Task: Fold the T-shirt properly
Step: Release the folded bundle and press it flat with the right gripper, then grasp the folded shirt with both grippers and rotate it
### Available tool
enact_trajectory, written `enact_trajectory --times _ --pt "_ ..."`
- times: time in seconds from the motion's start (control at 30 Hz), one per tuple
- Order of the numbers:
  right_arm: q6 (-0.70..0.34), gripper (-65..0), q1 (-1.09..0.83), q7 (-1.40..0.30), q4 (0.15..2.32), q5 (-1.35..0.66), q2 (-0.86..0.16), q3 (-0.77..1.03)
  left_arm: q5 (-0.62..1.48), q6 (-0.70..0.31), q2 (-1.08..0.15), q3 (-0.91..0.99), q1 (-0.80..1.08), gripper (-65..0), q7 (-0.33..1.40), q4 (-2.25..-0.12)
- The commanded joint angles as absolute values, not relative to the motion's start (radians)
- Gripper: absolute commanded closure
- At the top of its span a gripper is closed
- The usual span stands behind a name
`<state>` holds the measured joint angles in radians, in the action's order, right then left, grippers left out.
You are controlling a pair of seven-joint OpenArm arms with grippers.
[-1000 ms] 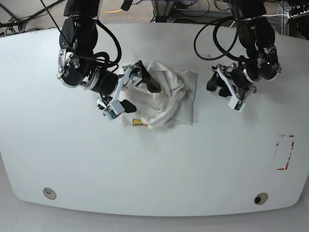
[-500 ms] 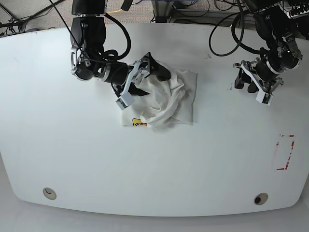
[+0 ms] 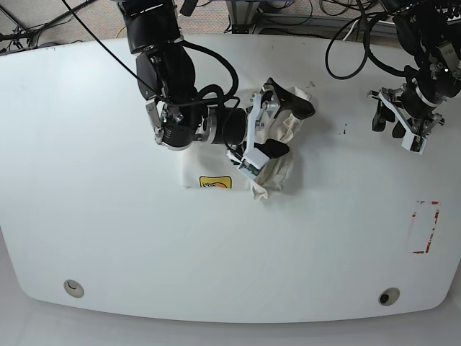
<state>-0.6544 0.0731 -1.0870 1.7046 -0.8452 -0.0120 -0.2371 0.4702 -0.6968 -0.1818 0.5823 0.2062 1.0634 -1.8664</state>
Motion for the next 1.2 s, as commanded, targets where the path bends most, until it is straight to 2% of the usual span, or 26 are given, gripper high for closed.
enact_trajectory --times 0.0,0.17,0.33,0.37,0.63,0.73,0.93,1.17 --pt "-0.657 -65.0 0.082 -1.064 1.774 -0.871 -0.031 -0.17 0.492 -0.698 -0.199 0.584 0.2 -27.4 1.047 -1.886" --pt "-0.659 -65.0 0.047 -1.064 1.81 -0.872 -0.104 -0.081 0.487 -0.698 -0.197 0.581 0.203 -27.4 1.047 -1.885" --pt "-0.659 -64.5 0.045 -1.063 1.728 -0.866 -0.108 -0.051 0.486 -0.698 -0.199 0.579 0.205 -27.4 1.047 -1.883" --pt "-0.659 -61.2 0.048 -1.061 1.713 -0.86 -0.108 -0.051 0.486 -0.698 -0.196 0.578 0.211 -27.4 1.047 -1.886" --pt "-0.659 -18.5 0.081 -1.02 1.67 -0.796 -0.107 -0.05 0.489 -0.698 -0.193 0.409 0.228 -27.4 1.044 -1.945" --pt "-0.659 -11.1 0.114 -1.001 1.667 -0.757 -0.114 -0.05 0.489 -0.698 -0.193 0.323 0.22 -27.4 1.043 -1.946" --pt "-0.668 -15.2 0.191 -1.001 1.632 -0.555 -0.128 -0.001 0.486 -0.698 -0.191 0.116 0.162 -27.4 1.043 -1.943" --pt "-0.698 -14.6 0.312 -0.928 1.434 -0.341 -0.14 0.007 0.487 -0.698 -0.156 -0.056 0.117 -27.4 1.043 -1.919"
